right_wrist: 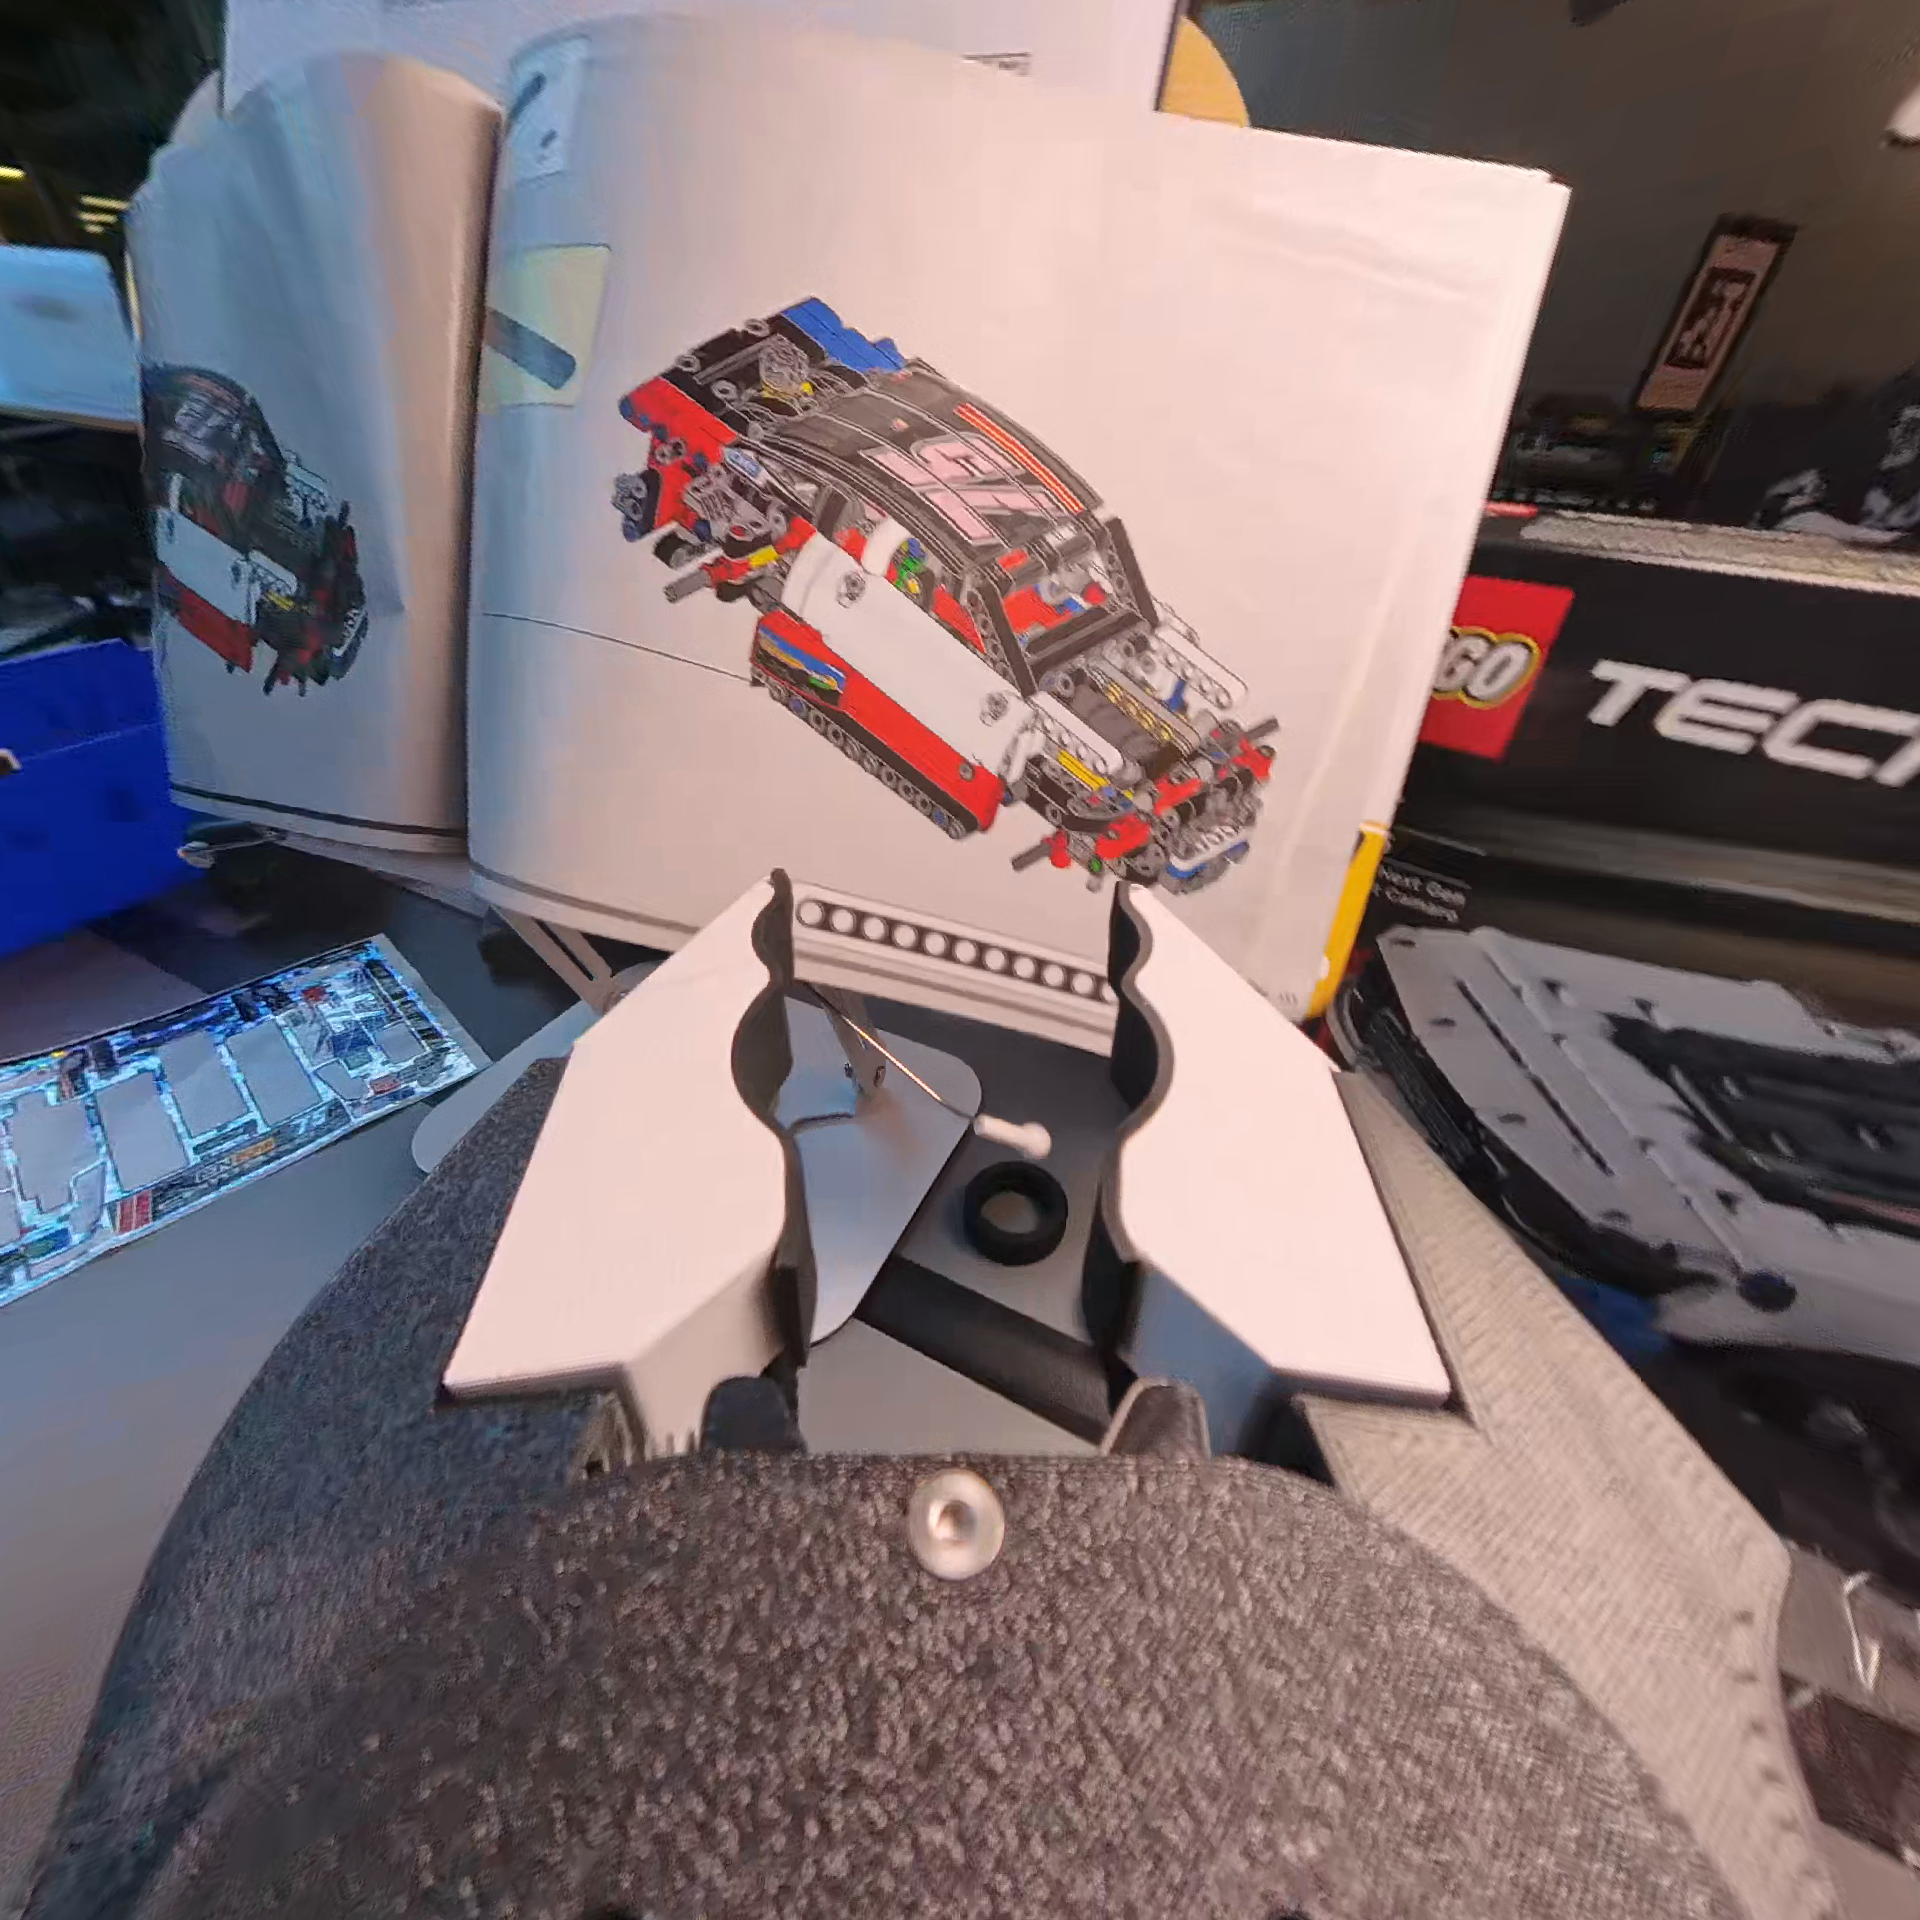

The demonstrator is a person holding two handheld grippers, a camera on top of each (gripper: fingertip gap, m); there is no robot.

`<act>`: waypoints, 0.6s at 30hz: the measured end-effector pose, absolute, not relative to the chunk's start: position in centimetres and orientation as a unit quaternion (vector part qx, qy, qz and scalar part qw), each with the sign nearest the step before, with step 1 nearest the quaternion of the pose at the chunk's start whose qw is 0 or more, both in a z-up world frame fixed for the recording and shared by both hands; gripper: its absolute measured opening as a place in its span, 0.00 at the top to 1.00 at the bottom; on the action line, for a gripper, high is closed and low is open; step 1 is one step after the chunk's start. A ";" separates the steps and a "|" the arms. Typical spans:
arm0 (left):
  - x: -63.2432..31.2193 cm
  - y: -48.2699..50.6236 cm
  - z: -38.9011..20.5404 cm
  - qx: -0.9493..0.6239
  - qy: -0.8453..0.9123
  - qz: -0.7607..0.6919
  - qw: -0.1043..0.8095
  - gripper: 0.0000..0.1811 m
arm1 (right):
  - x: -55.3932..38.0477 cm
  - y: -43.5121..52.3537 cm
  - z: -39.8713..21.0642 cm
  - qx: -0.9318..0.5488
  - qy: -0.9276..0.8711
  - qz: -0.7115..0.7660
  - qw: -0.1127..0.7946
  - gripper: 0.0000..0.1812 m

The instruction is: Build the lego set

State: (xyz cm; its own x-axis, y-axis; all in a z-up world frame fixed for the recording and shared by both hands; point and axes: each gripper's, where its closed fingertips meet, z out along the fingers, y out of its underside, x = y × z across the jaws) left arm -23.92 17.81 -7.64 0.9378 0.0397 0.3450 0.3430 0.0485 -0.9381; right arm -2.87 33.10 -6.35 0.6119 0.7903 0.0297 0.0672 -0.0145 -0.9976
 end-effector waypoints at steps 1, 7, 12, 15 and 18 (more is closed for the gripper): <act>-21.9 18.9 -7.1 -0.703 -0.086 -0.094 0.700 0.82 | -3.8 33.2 -5.8 -0.647 -0.341 0.294 0.615 0.64; -15.7 26.2 -8.6 -0.792 0.115 0.013 0.599 0.82 | -7.7 36.2 -5.8 -0.681 -0.360 0.304 0.560 0.34; -16.3 28.6 -8.7 -0.805 0.134 0.108 0.568 0.97 | -8.7 37.6 -3.7 -0.670 -0.383 0.292 0.565 0.24; -16.5 29.1 -8.8 -0.814 0.121 0.113 0.556 1.00 | -9.3 38.7 -2.8 -0.677 -0.396 0.274 0.557 0.23; -16.6 29.2 -8.8 -0.812 0.119 0.109 0.561 1.00 | -9.8 39.4 -3.3 -0.687 -0.405 0.240 0.553 0.26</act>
